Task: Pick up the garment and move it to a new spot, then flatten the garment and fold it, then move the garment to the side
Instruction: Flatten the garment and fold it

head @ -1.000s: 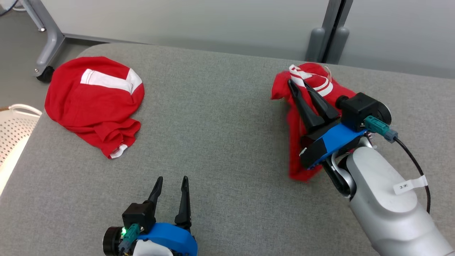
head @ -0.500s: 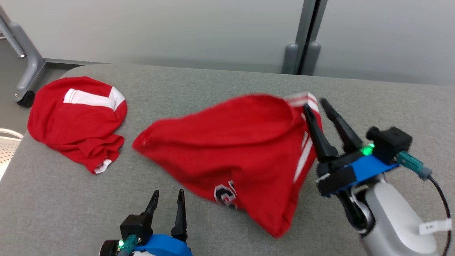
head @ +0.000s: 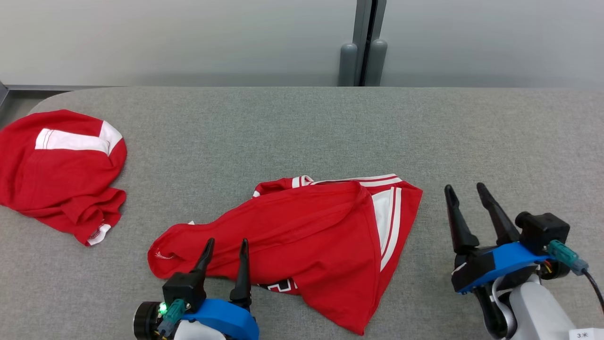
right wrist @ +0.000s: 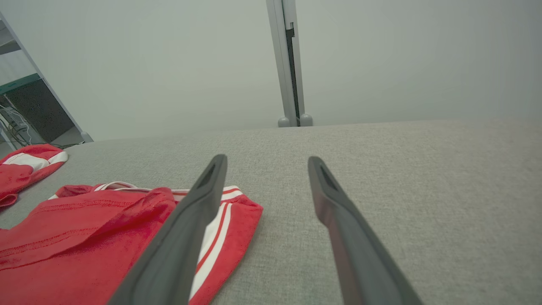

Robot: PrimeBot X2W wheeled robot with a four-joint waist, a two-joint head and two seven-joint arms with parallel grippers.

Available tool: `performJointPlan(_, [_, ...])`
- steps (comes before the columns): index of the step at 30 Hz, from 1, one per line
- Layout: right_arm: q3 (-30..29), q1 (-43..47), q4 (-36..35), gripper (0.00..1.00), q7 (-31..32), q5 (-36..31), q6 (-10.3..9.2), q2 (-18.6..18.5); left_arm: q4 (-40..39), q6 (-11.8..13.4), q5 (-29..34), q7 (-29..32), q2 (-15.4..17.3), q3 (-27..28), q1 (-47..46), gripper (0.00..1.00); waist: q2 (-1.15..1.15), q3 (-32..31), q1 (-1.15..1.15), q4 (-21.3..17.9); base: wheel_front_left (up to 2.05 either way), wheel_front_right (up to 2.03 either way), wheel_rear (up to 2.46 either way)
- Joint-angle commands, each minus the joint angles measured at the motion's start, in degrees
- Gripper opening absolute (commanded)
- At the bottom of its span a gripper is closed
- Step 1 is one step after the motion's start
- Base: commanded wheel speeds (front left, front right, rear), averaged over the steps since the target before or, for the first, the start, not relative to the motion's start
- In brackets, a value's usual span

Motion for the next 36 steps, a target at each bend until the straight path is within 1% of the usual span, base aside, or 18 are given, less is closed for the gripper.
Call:
performJointPlan(1, [0.7, 0.0, 0.0, 1.00, 0.0, -0.8, 0.02, 1.0, -0.4, -0.4, 0.2, -0.2, 0.0, -0.6, -1.3, 1.00, 0.00, 0.0, 0.00, -0.1, 0.00, 0.00, 0.00])
performJointPlan(4, [1.5, -0.8, 0.5, 1.00, 0.0, -1.5, 0.02, 1.7, -0.9, -1.1, 0.4, -0.2, 0.0, -2.4, -2.5, 1.00, 0.00, 0.3, 0.00, -0.4, 0.00, 0.00, 0.00])
performJointPlan(8, [2.7, -1.5, 0.8, 1.00, 0.0, -1.6, 0.02, 2.8, -0.8, -2.6, 0.3, -0.2, 0.0, -7.0, -6.9, 1.00, 0.00, 1.1, 0.00, -1.6, 0.00, 0.00, 0.00])
performJointPlan(9, [2.7, -1.5, 0.8, 1.00, 0.0, -1.6, 0.02, 2.8, -0.8, -2.6, 0.3, -0.2, 0.0, -7.0, -6.9, 1.00, 0.00, 1.1, 0.00, -1.6, 0.00, 0.00, 0.00])
performJointPlan(12, [3.7, -1.6, 1.1, 1.00, 0.0, -1.4, 0.02, 3.2, 1.0, -3.5, -0.7, -0.2, 0.0, -11.8, -11.5, 1.00, 0.00, 1.5, 0.00, -3.3, 0.00, 0.00, 0.00])
performJointPlan(15, [4.5, -1.9, 1.4, 1.00, 0.0, -1.1, 0.02, 3.8, 4.9, -4.0, -3.0, -0.2, 0.0, -16.8, -15.9, 1.00, 0.00, 2.0, 0.00, -5.7, 0.00, 0.00, 0.00])
performJointPlan(17, [4.9, -2.1, 1.6, 1.00, 0.0, -1.0, 0.02, 3.9, 8.5, -3.8, -4.5, -0.2, 0.0, -20.1, -18.6, 1.00, 0.00, 2.4, 0.00, -7.3, 0.00, 0.00, 0.00])
performJointPlan(20, [5.4, -2.7, 1.6, 1.00, 0.0, -0.9, 0.02, 4.2, 14.1, -2.6, -6.8, -0.1, 0.1, -23.8, -22.5, 1.00, 0.00, 3.3, 0.00, -9.8, 0.00, 0.00, 0.00])
performJointPlan(23, [5.8, -2.9, 1.4, 1.00, 0.0, -0.7, 0.02, 4.4, 19.0, -0.8, -9.2, 0.0, 0.0, -26.3, -25.9, 1.00, 0.00, 4.2, 0.00, -11.7, 0.00, 0.00, 0.00])
performJointPlan(27, [6.1, -3.3, 1.2, 1.00, 0.0, -0.5, 0.02, 4.6, 24.1, 1.1, -12.8, 0.1, 0.1, -28.3, -28.5, 1.00, 0.00, 5.0, 0.00, -13.3, 0.00, 0.00, 0.00])
performJointPlan(28, [6.0, -3.5, 1.2, 1.00, 0.0, -0.5, 0.02, 4.6, 24.9, 1.4, -13.6, 0.1, 0.0, -28.8, -29.0, 0.86, 0.00, 5.2, 0.00, -13.4, 0.00, 0.00, 0.00])
performJointPlan(29, [6.0, -3.5, 1.1, 1.00, 0.0, -0.5, 0.02, 4.7, 25.5, 1.5, -14.4, 0.0, 0.0, -29.5, -29.5, 0.35, 0.00, 5.3, 0.00, -13.5, 0.00, 0.00, 0.00])
performJointPlan(30, [5.9, -3.5, 1.1, 1.00, 0.0, -0.5, 0.02, 4.7, 25.6, 1.5, -15.3, 0.0, 0.0, -29.8, -30.0, 0.00, 0.00, 5.4, 0.00, -13.5, 0.00, 0.00, 0.00])
performJointPlan(33, [5.3, -3.2, 0.8, 1.00, 0.0, -0.8, 0.02, 4.7, 24.1, 2.3, -16.9, -0.1, 0.0, -30.2, -30.9, 0.00, 0.00, 5.5, 0.00, -12.2, 0.00, 0.00, 0.00])
performJointPlan(36, [4.4, -2.7, 0.4, 1.00, 0.0, -0.9, 0.02, 4.2, 18.9, 3.7, -15.8, -0.2, 0.1, -28.8, -30.5, 0.00, 0.00, 5.1, 0.00, -9.0, 0.00, 0.00, 0.00])
